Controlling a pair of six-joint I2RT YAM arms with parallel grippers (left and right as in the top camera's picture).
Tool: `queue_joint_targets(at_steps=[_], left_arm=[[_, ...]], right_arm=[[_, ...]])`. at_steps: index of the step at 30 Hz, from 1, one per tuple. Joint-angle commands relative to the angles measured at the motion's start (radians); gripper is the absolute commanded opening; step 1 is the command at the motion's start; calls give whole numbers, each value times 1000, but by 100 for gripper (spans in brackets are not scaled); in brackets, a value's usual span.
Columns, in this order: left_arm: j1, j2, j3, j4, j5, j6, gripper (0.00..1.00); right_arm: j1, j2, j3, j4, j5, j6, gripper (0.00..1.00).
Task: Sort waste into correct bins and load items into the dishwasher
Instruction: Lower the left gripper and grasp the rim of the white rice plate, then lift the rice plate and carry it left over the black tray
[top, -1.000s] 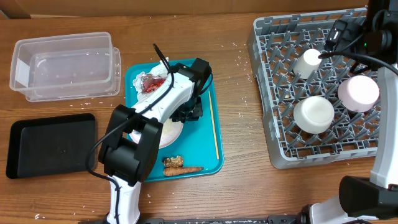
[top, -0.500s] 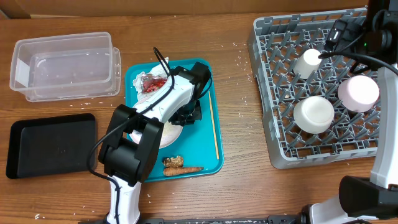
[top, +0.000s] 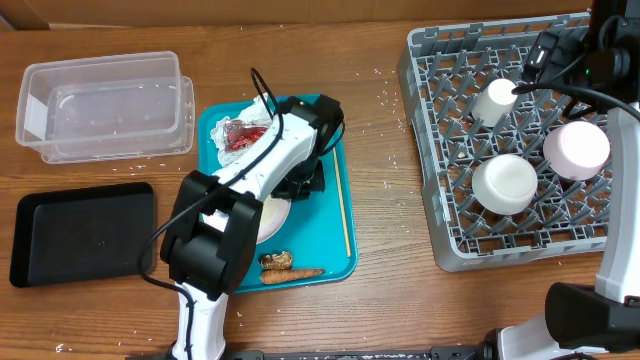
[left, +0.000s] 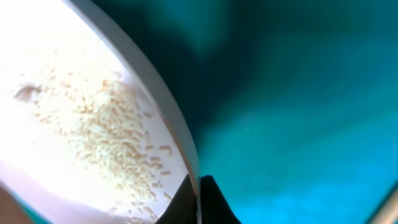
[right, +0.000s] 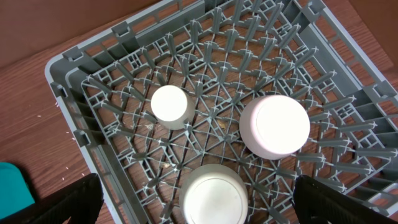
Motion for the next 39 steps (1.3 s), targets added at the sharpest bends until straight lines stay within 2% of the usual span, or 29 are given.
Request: queue_joint_targets(at_steps=[1, 9, 14, 20, 23, 29, 39], left_arm=[[2, 10, 93, -59, -64, -6, 4], [3, 10, 177, -176, -98, -15, 4], [19, 10, 216, -269, -138, -81, 4], [87, 10, 313, -403, -148, -142, 4], [131, 5, 362, -422, -130, -134, 4], [256, -53, 417, -422, -90, -146, 4], [584, -148, 417, -419, -46, -146, 5]], right_arm=[[0, 0, 2, 4, 7, 7, 100], [0, 0, 2, 4, 7, 7, 100], [0, 0, 2, 4, 7, 7, 100], [0, 0, 2, 4, 7, 8, 100], [0, 0, 2, 4, 7, 8, 100], [0, 0, 2, 4, 7, 8, 100], [0, 0, 2, 4, 7, 7, 100]])
